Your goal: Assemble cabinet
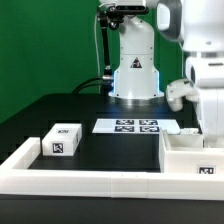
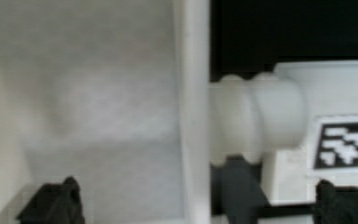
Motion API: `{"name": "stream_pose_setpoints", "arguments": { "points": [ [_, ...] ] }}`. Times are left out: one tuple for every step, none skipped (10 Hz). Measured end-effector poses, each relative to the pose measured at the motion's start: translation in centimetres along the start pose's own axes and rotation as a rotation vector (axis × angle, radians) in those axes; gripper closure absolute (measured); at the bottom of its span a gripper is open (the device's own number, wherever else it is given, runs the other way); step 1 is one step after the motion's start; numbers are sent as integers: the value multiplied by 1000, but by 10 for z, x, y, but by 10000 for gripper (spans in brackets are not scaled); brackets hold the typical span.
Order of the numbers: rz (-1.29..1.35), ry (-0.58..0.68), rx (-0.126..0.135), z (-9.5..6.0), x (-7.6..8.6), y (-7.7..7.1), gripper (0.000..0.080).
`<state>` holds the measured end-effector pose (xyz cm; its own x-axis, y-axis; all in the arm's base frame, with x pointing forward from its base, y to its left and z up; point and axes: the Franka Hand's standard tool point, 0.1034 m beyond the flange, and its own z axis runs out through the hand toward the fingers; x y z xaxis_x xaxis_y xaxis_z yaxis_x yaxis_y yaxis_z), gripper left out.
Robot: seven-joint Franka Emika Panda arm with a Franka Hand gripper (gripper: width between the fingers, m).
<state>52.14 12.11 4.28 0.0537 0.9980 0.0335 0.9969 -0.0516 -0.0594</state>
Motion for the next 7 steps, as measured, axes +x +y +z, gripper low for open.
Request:
{"name": "stream_pose_setpoints", "arguments": {
  "points": [
    [10, -12, 2, -13, 0, -8, 150],
    [5, -16, -3, -22, 3, -17, 150],
    [-4, -18, -5, -28, 8, -27, 150],
    [-24, -15, -7, -31, 17, -35, 150],
    [-20, -14, -5, -29, 15, -34, 150],
    [-16, -14, -2, -28, 14, -34, 150],
    [-16, -14, -2, -28, 14, -34, 150]
  ]
}}
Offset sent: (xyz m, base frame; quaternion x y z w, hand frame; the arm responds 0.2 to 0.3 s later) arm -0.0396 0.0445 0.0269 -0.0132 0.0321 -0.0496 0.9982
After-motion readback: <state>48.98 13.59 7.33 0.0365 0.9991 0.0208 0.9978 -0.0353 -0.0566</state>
